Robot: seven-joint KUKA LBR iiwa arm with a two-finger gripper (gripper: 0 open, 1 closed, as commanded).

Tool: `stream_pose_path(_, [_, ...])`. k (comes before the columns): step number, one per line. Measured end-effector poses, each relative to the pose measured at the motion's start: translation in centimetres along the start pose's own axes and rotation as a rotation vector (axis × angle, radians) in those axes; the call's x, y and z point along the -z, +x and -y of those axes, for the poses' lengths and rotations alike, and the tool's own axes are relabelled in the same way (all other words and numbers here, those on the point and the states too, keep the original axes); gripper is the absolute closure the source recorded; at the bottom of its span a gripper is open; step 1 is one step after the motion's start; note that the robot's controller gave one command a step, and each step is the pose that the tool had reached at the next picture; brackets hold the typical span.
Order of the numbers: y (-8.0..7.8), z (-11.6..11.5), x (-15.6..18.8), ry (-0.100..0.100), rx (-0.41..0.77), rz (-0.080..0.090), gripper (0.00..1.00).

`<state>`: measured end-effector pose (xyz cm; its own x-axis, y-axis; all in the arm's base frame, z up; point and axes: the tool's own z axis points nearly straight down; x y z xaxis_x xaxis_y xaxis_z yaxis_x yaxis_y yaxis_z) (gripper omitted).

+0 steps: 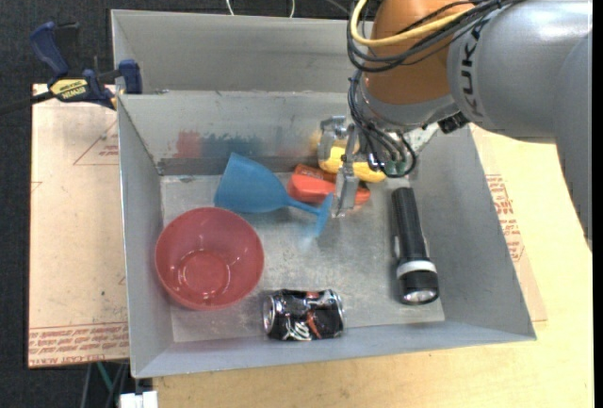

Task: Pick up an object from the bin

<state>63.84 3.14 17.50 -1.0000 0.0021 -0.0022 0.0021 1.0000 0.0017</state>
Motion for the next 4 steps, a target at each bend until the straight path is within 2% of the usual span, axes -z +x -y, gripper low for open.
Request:
stream_pose_path(1, [0.0,0.0,0.0,0.0,0.0,0.0,0.0])
stream_pose_path(2, [-0.9,3.1,-5.7,0.0,0.433,0.003,0.0])
stream_pose_path(3, [1.7,-0.7,-5.0,-0.001,0.076,0.003,0.0])
stream_pose_path(4, [1.5,-3.4,-10.1,-0.001,0.629,0.005,1.0])
